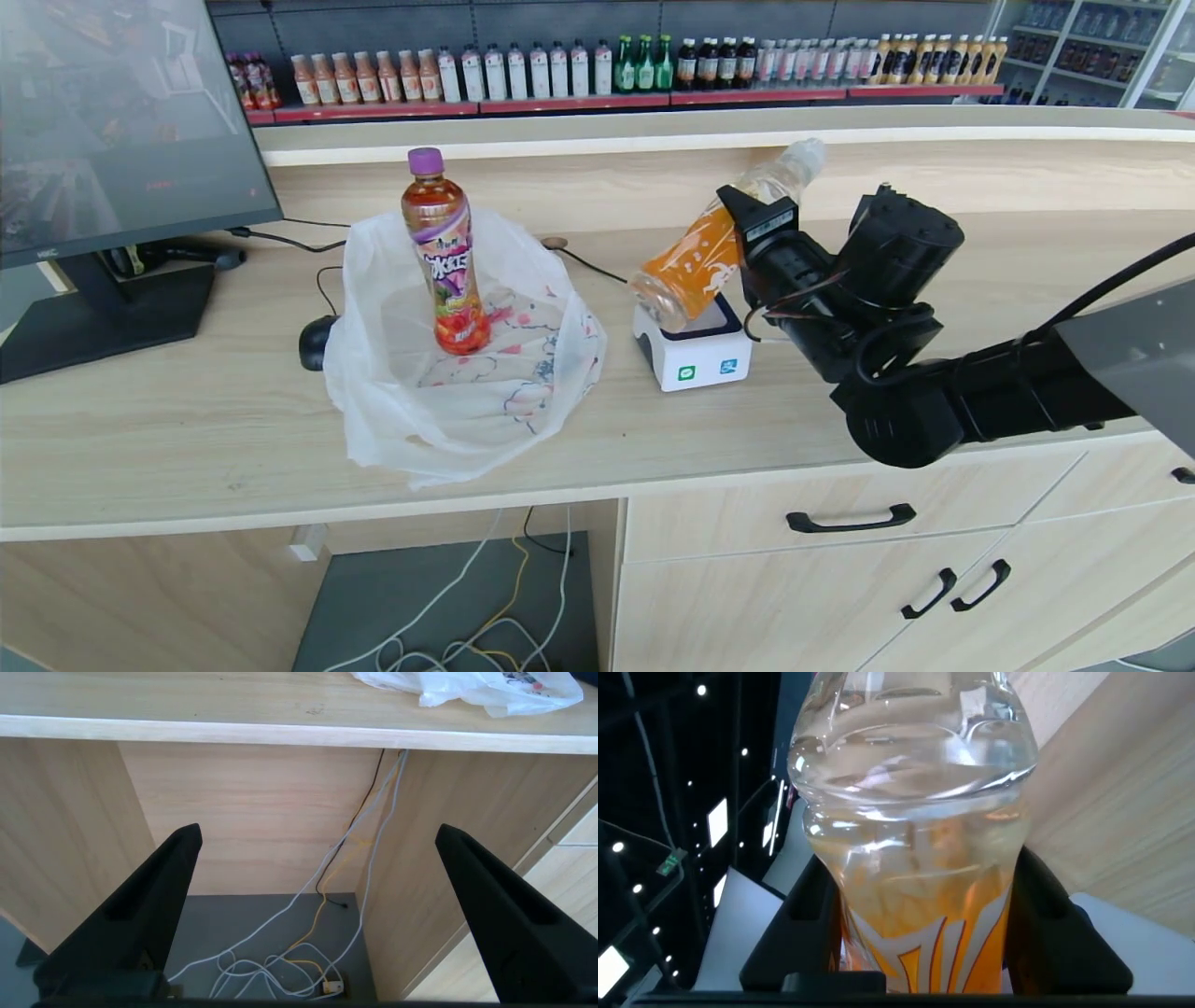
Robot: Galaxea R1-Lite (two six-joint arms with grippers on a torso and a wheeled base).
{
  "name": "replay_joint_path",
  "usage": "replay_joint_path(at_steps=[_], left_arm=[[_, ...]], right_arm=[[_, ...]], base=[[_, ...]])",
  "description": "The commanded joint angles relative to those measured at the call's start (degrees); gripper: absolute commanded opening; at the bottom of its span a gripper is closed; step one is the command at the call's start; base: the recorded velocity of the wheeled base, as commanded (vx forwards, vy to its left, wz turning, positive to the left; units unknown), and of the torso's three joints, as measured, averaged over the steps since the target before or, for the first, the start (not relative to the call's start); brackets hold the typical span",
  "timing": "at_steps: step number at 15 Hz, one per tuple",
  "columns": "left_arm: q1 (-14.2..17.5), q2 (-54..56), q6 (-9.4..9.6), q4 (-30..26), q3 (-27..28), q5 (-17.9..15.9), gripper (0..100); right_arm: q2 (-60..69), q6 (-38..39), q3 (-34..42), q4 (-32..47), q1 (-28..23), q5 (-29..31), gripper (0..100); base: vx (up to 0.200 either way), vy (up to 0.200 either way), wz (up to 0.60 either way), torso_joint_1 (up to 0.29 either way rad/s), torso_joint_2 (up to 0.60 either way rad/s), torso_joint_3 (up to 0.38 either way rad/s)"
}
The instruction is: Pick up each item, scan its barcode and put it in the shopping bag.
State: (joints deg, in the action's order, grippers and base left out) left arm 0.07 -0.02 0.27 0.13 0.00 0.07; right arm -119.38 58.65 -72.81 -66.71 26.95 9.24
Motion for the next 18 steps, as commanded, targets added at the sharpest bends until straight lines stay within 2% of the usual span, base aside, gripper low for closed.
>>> replay_joint_path(at_steps=[1, 18], left_arm=[[0.01, 0.02, 0.00, 0.04, 0.00, 0.01, 100], [0.01, 0.02, 0.00, 0.04, 0.00, -0.07, 100]], right_arm=[[-0.06, -0.03, 0.04, -0.09, -0.06, -0.01, 0], [3.19, -0.29, -0.40, 0.00, 0.12, -0.10, 0]], base=[[0.000, 0.000, 0.00, 0.000, 0.00, 0.000], [0.000, 0.000, 0.00, 0.000, 0.00, 0.000]])
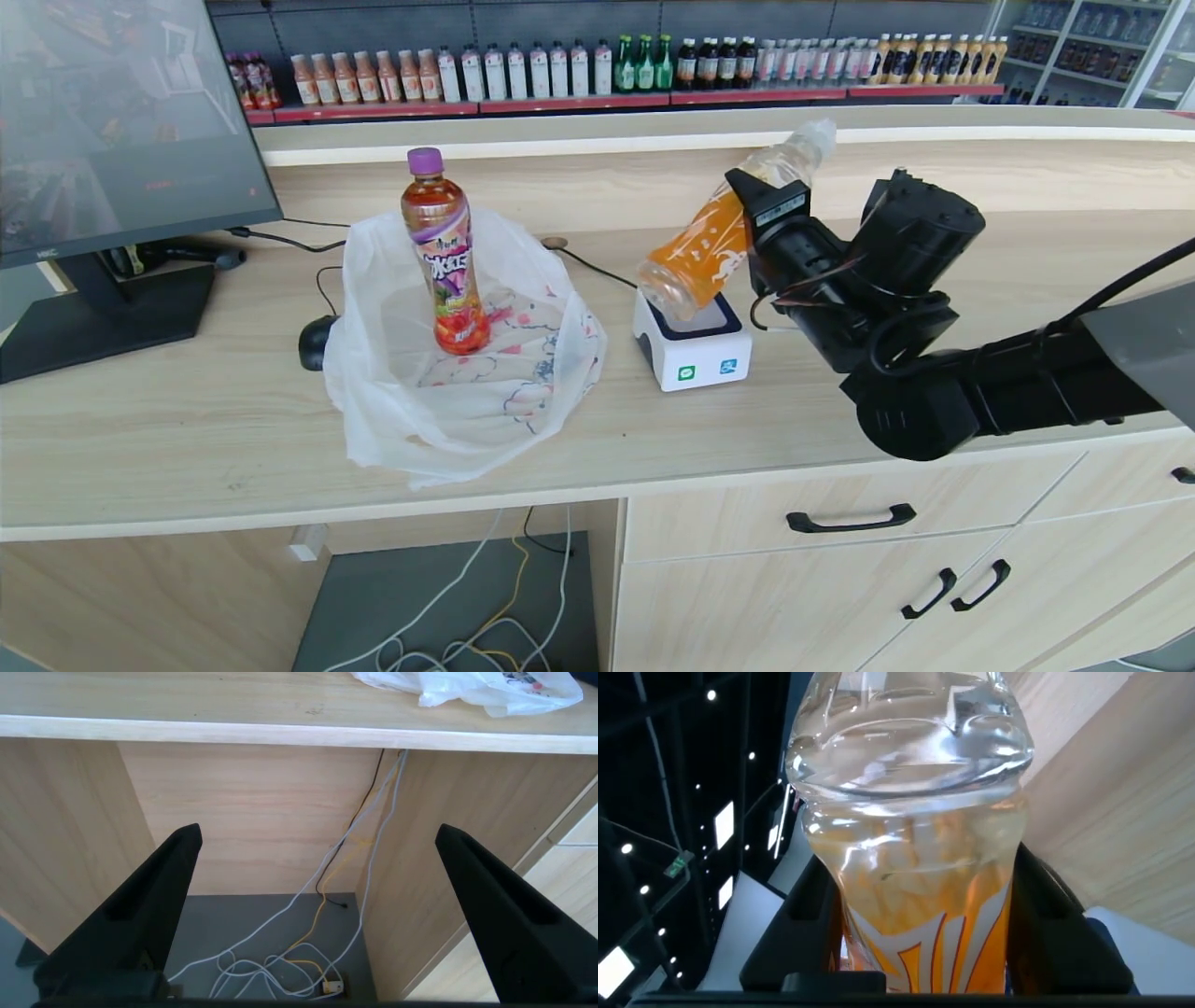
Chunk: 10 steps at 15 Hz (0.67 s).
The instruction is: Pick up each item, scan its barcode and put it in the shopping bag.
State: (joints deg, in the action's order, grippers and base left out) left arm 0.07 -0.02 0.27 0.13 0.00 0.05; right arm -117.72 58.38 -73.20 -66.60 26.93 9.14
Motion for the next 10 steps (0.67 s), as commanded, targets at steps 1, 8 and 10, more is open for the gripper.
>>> replay_joint_path(at_steps=[1, 8, 10], left_arm=[[0.01, 0.02, 0.00, 0.04, 0.00, -0.05, 100], [0.01, 0.02, 0.00, 0.04, 0.00, 0.04, 100], [0.01, 0.02, 0.00, 0.04, 0.00, -0.05, 100]], right_arm=[[1.80, -0.20, -0.01, -0.20, 0.32, -0.27, 0], [10.15, -14.70, 0.08, -0.02, 3.92, -5.19, 0], [11.90, -19.36, 0.43, -0.02, 4.98, -5.01, 0]], base=[[0.000, 0.000, 0.00, 0.000, 0.00, 0.000], [0.000, 0.000, 0.00, 0.000, 0.00, 0.000], [0.000, 0.000, 0.00, 0.000, 0.00, 0.000]])
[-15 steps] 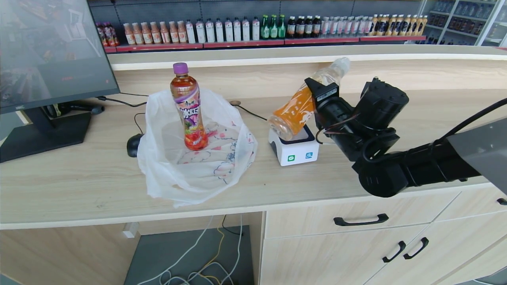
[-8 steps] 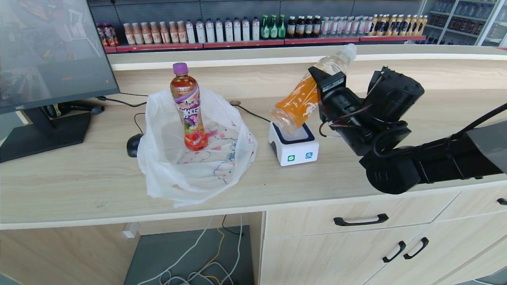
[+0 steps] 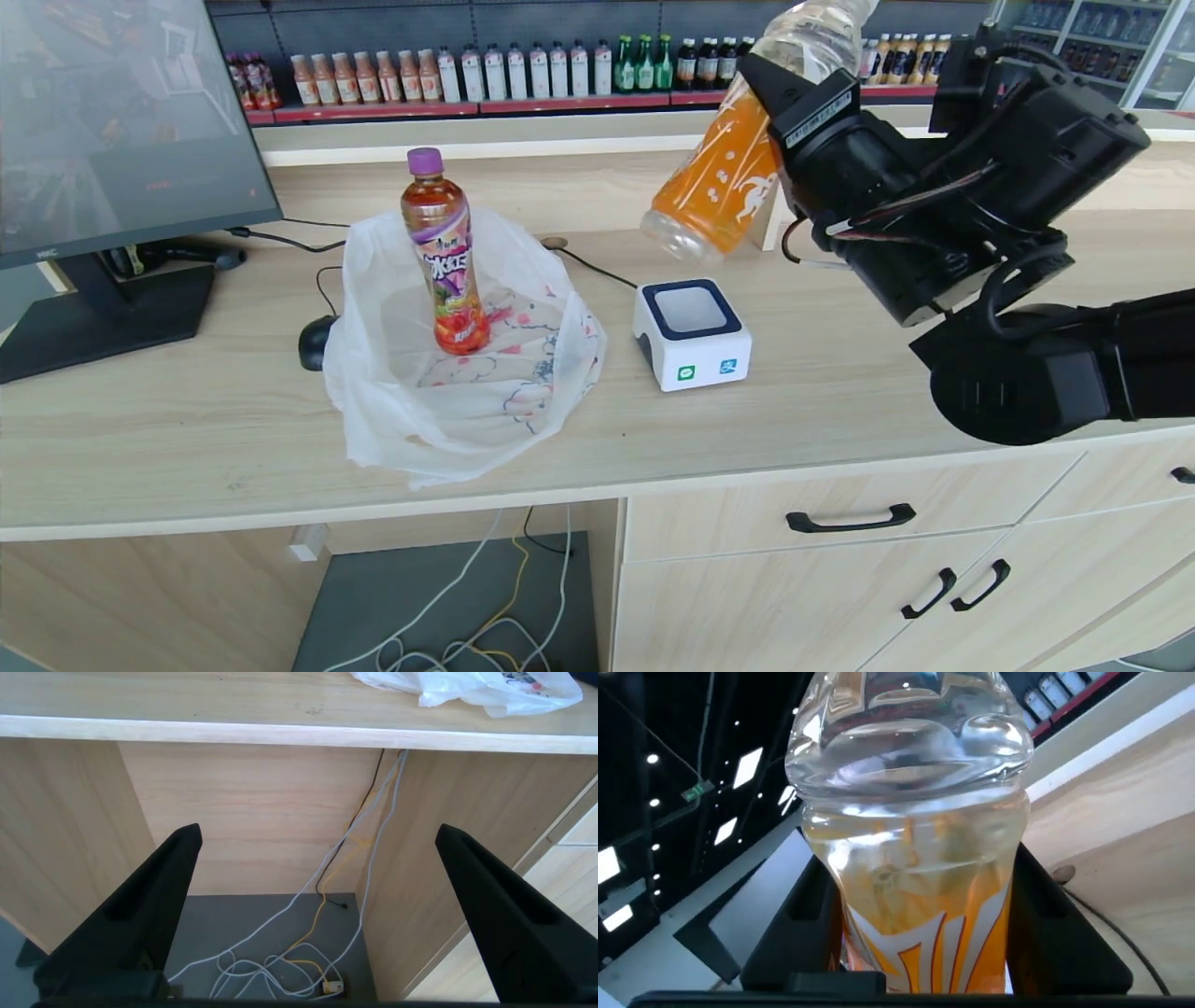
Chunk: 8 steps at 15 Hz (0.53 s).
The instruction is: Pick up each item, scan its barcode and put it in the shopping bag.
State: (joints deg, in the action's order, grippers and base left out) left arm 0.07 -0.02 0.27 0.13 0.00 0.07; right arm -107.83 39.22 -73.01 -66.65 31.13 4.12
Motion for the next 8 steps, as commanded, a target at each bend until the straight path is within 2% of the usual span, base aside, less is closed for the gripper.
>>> replay_joint_path(at_steps=[1, 4, 8], left_arm=[[0.01, 0.02, 0.00, 0.04, 0.00, 0.01, 100], [0.01, 0.02, 0.00, 0.04, 0.00, 0.01, 100], [0.01, 0.02, 0.00, 0.04, 0.00, 0.01, 100]], right_arm=[[3.15, -3.45, 1.64, 0.02, 1.56, 0.10, 0], [4.64, -16.45, 4.10, -0.33, 1.74, 0.36, 0], [4.64, -27.44, 4.37, -0.59, 1.91, 0.63, 0]], base=[[0.000, 0.000, 0.00, 0.000, 0.00, 0.000], [0.000, 0.000, 0.00, 0.000, 0.00, 0.000], [0.000, 0.000, 0.00, 0.000, 0.00, 0.000]])
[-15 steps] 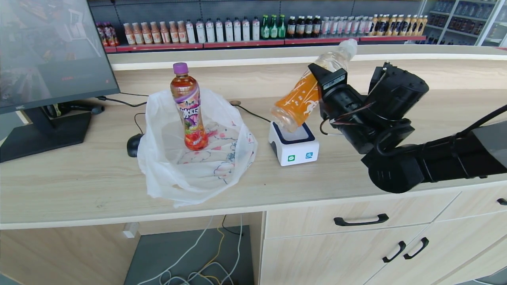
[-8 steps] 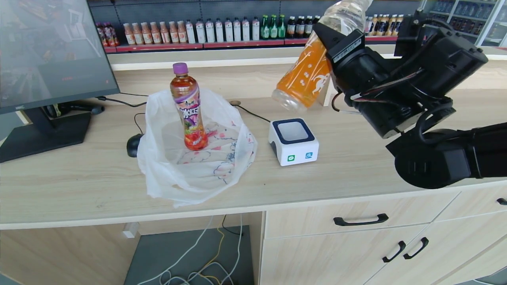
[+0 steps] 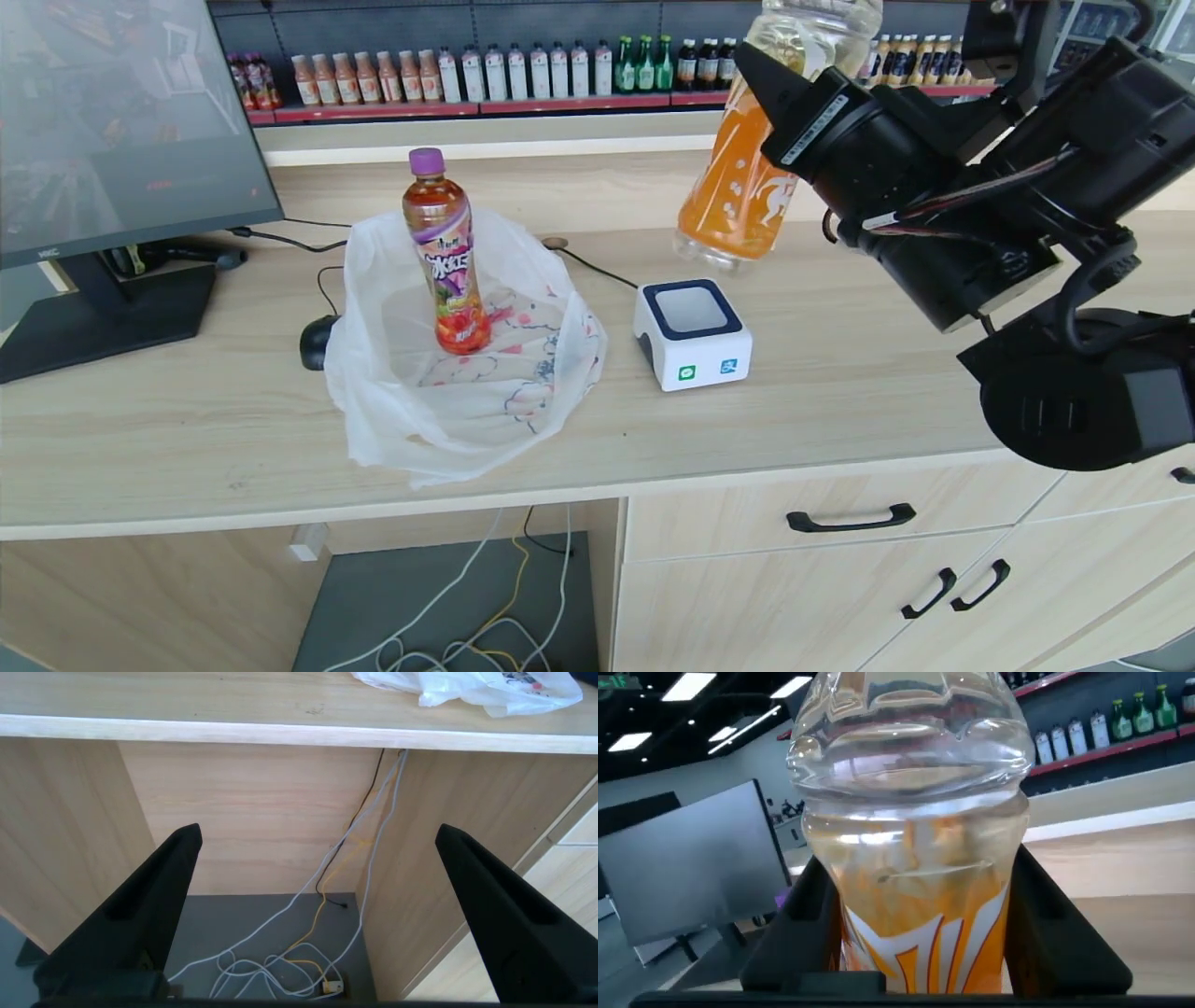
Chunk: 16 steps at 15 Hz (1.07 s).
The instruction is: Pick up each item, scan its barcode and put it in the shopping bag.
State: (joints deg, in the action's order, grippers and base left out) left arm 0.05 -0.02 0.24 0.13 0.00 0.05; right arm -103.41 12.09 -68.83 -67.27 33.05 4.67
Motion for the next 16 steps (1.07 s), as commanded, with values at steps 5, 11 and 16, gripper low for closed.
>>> replay_joint_path(at_steps=[5, 11, 16], left_arm=[[0.04, 0.02, 0.02, 0.04, 0.00, -0.05, 100], [0.04, 0.02, 0.11, -0.05, 0.00, 0.04, 100], [0.04, 0.02, 0.02, 0.04, 0.00, -0.05, 100]], right_arm=[[-0.12, -18.16, 9.41, -5.51, 0.09, 0.52, 0], [-0.39, -21.76, 21.72, -19.66, 0.00, 0.78, 0], [-1.26, -20.62, 21.19, -21.41, -1.14, 2.10, 0]], base=[[0.000, 0.000, 0.00, 0.000, 0.00, 0.000], [0.000, 0.000, 0.00, 0.000, 0.00, 0.000], [0.000, 0.000, 0.00, 0.000, 0.00, 0.000]])
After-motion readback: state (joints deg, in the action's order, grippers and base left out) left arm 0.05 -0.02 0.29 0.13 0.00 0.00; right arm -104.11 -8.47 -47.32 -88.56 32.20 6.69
